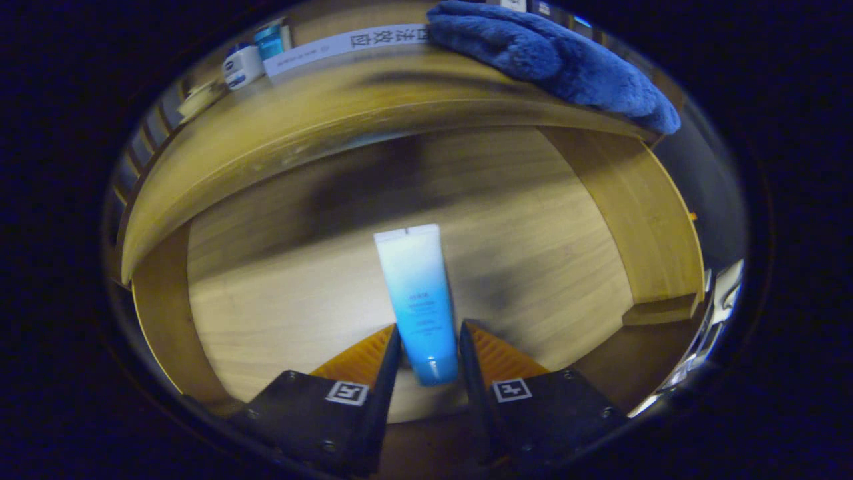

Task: Pull open the drawer, take out the items inside it, and place them on the countertop above the cabinet.

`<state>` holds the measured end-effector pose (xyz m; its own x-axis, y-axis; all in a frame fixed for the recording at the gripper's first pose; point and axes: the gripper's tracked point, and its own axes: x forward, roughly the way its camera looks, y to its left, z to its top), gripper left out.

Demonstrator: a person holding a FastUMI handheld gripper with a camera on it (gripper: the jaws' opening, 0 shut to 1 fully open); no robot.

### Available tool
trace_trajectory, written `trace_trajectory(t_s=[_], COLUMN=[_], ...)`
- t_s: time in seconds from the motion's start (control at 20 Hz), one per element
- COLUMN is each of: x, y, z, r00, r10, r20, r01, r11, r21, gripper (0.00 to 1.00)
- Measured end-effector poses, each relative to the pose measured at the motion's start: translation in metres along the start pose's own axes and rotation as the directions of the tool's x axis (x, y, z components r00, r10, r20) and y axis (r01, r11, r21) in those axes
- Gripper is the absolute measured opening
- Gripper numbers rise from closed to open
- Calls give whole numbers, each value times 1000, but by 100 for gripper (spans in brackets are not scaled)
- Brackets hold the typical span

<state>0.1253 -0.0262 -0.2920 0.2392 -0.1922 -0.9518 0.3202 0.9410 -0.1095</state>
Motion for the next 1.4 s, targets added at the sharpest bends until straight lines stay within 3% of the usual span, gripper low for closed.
trace_trajectory(t_s=[0.45, 0.5, 0.9, 1.4], x=[0, -6, -41, -124], y=[-5, -4, -16, -47], z=[6, 6, 24, 22], r00=[997, 997, 986, 954], r10=[3, 6, -33, -178], r20=[72, 76, 162, 242], r01=[-5, -9, 33, 182], r11=[1000, 999, 999, 983], r21=[28, 33, -2, 3], gripper=[37, 31, 31, 31])
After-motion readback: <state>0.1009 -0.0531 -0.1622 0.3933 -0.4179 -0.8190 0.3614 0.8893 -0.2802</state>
